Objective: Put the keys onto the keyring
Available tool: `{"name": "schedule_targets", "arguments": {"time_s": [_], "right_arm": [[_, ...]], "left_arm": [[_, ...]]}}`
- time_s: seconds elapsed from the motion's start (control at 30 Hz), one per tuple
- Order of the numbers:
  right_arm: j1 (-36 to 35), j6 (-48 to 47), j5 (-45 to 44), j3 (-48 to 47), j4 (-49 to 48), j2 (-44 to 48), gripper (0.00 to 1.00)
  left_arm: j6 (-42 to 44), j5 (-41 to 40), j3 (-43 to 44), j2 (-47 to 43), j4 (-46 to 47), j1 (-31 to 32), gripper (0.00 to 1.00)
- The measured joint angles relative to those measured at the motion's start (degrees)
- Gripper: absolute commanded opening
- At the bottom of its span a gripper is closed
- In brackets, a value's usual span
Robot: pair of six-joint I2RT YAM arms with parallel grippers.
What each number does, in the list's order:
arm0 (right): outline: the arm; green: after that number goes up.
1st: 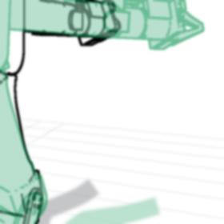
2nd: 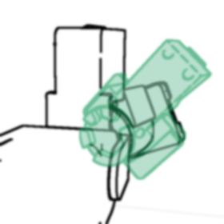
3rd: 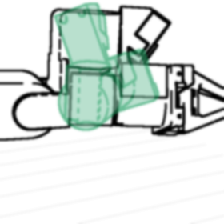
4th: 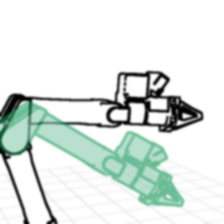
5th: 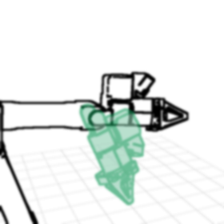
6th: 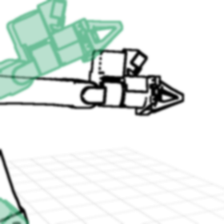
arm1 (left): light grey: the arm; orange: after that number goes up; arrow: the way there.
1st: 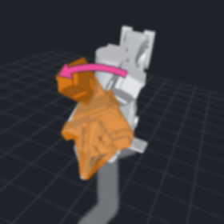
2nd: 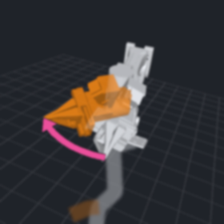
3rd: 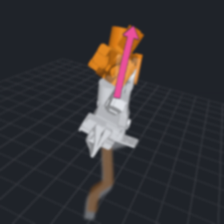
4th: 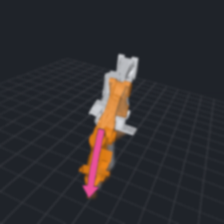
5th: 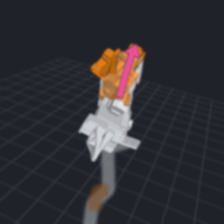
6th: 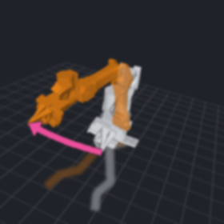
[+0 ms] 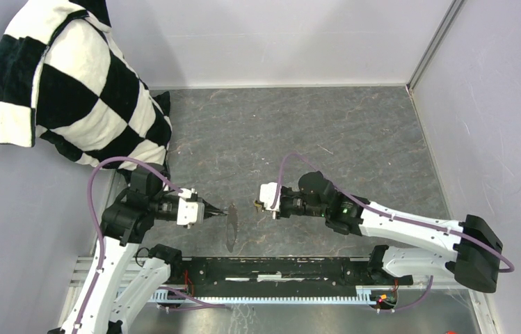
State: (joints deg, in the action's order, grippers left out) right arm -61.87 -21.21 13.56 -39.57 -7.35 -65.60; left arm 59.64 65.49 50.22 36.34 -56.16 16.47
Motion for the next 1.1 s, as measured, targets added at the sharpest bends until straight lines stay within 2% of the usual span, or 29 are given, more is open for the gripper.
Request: {"name": "schedule_targets", "arguments": {"time_s": [0.2,0.43,0.9,1.1], "right_arm": [[-0.4,-6.4,4.0,-6.1,6.9,2.4,0.0],[-4.1,-15.4,5.8,-12.8,16.4,3.4,0.0],[-10.3,-23.9,3.6,-23.2,24.4,-2.1,0.0],[-11.6,-25.9,1.7,-24.4,25.4,-3.0,0.0]], "left_arm": [[-1.6,2.5,1.3,1.2,-0.1,0.0,0.02],[-2.8,4.5,1.9,1.2,-0.1,0.0,0.02],[-3.2,5.6,1.9,1.2,-0.1,0.0,0.02],[-3.2,5.6,1.9,1.2,-0.1,0.0,0.02]]}}
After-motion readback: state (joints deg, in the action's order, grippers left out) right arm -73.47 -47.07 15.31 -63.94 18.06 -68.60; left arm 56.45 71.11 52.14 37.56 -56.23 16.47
